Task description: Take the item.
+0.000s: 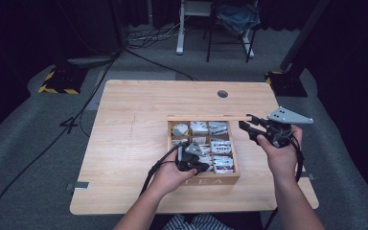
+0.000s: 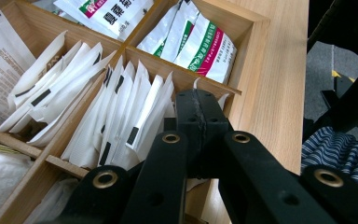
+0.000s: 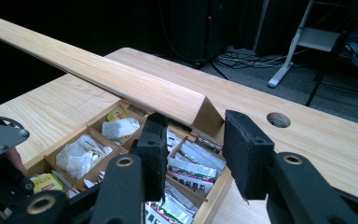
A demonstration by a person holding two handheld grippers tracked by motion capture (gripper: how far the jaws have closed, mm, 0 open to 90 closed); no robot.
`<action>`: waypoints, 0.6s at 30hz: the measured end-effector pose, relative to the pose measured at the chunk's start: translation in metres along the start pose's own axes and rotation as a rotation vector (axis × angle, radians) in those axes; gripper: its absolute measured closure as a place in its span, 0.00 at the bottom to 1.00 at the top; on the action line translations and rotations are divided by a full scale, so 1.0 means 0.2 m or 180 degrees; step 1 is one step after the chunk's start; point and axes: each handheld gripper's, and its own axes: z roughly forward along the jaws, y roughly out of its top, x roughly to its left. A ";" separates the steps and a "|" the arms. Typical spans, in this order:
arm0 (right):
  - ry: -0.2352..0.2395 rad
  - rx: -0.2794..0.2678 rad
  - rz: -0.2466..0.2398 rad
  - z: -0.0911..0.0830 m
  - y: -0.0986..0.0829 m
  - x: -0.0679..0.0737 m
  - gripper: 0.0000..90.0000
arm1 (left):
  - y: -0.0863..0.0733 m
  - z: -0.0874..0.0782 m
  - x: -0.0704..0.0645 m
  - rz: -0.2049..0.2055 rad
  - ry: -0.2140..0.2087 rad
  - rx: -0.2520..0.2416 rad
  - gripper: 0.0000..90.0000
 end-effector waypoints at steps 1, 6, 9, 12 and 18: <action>0.0000 0.0001 0.0000 0.00 0.00 0.00 0.68 | 0.00 0.00 0.00 0.0013 0.0001 -0.0023 1.00; -0.0001 0.0000 0.0001 0.00 0.00 0.00 0.68 | 0.01 -0.02 -0.01 0.0038 0.0019 -0.0091 1.00; -0.0001 -0.0001 0.0003 0.00 0.00 0.00 0.68 | 0.01 -0.05 -0.01 0.0063 0.0028 -0.0168 1.00; -0.0003 -0.0002 0.0008 0.00 0.00 0.00 0.68 | 0.02 -0.06 -0.02 0.0118 0.0045 -0.0188 1.00; -0.0002 -0.0001 0.0005 0.00 0.00 0.00 0.68 | 0.04 -0.09 -0.04 0.0185 0.0069 -0.0245 1.00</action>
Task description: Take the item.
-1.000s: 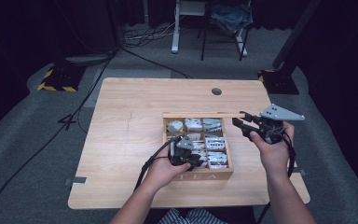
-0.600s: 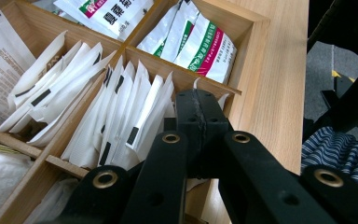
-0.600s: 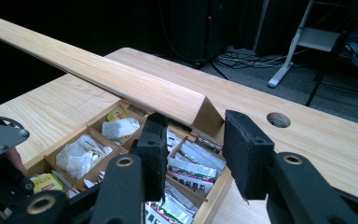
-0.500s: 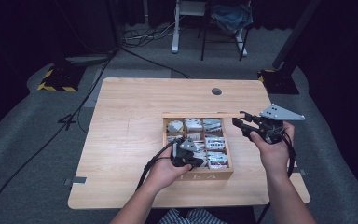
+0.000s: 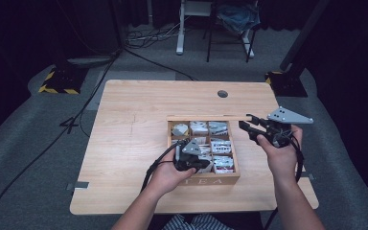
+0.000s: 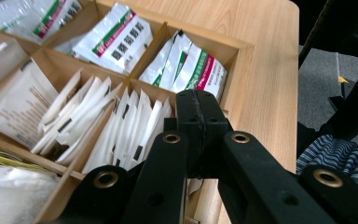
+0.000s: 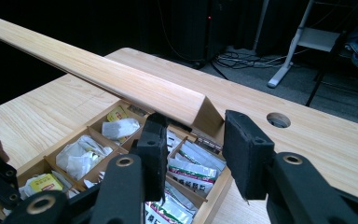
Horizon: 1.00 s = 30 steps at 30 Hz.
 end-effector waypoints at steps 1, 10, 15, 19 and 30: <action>0.0000 0.0000 0.0000 0.00 0.00 0.00 0.68 | 0.01 -0.02 0.00 0.0024 0.0002 -0.0024 1.00; 0.0001 -0.0004 0.0002 0.00 0.00 0.00 0.68 | 0.04 -0.08 0.00 0.0049 0.0025 -0.0153 1.00; -0.0001 -0.0011 0.0001 0.00 0.00 0.00 0.68 | 0.05 -0.13 0.00 0.0079 0.0063 -0.0242 1.00; -0.0002 -0.0012 0.0003 0.00 0.00 0.00 0.68 | 0.05 -0.18 0.00 0.0073 0.0079 -0.0320 1.00; 0.0002 -0.0021 0.0013 0.00 0.00 0.00 0.68 | 0.06 -0.28 -0.01 0.0079 0.0089 -0.0440 1.00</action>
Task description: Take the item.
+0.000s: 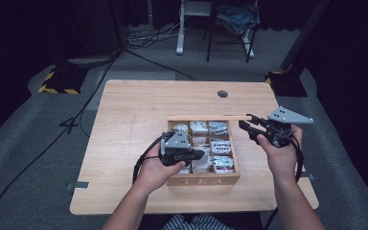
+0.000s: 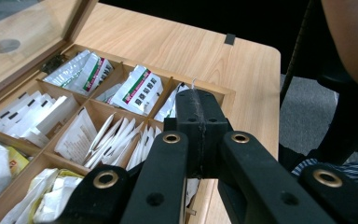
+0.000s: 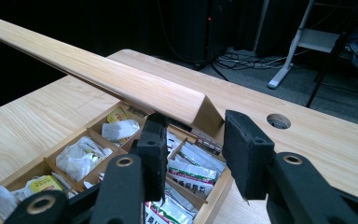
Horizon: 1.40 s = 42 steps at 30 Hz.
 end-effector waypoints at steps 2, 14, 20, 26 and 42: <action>0.0003 0.0002 -0.0003 0.00 0.00 0.00 0.68 | 0.00 -0.03 0.00 0.0001 0.0043 -0.0036 1.00; -0.0006 0.0001 -0.0033 0.00 0.00 0.00 0.68 | -0.09 -0.25 -0.01 0.0027 0.0303 -0.0203 1.00; -0.0012 -0.0001 -0.0043 0.00 -0.01 0.00 0.68 | -0.13 -0.31 -0.01 0.0019 0.0390 -0.0228 1.00; 0.0000 -0.0008 -0.0081 0.00 -0.01 0.00 0.68 | -0.16 -0.39 0.01 -0.0061 0.0483 -0.0256 1.00; 0.0027 -0.0001 -0.0062 0.00 -0.01 0.00 0.68 | -0.24 -0.53 0.08 -0.0241 0.0767 -0.0100 1.00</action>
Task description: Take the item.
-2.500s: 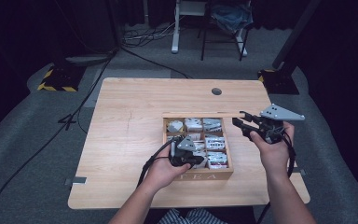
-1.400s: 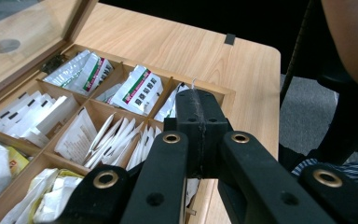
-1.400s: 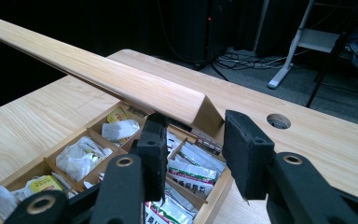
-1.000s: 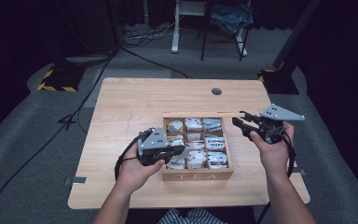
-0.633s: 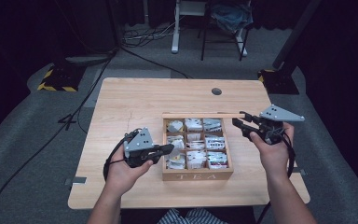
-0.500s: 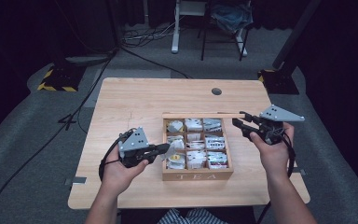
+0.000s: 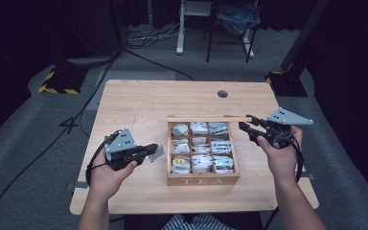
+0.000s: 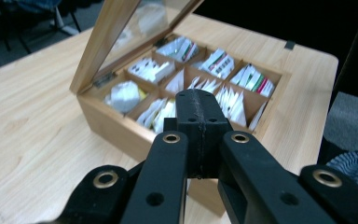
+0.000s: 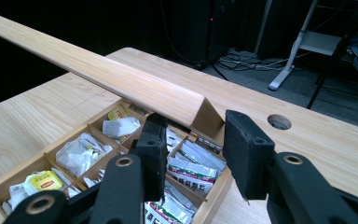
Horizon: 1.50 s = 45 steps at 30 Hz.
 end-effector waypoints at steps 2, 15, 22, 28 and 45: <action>0.0007 -0.0001 0.0003 0.00 0.00 0.00 0.68 | 0.00 0.00 0.00 0.0028 0.0045 0.0071 1.00; 0.0017 0.0005 0.0016 0.00 0.00 0.00 0.68 | -0.09 -0.03 0.12 -0.0150 0.0163 0.0144 1.00; 0.0023 0.0003 0.0022 0.00 0.00 0.00 0.68 | -0.15 0.00 0.18 -0.0283 0.0268 0.0204 1.00; 0.0022 0.0003 0.0020 0.00 0.00 0.00 0.68 | -0.21 0.04 0.23 -0.0393 0.0270 0.0239 1.00; 0.0015 0.0012 0.0017 0.00 0.00 0.00 0.68 | -0.34 0.18 0.33 -0.0756 0.0201 0.0232 1.00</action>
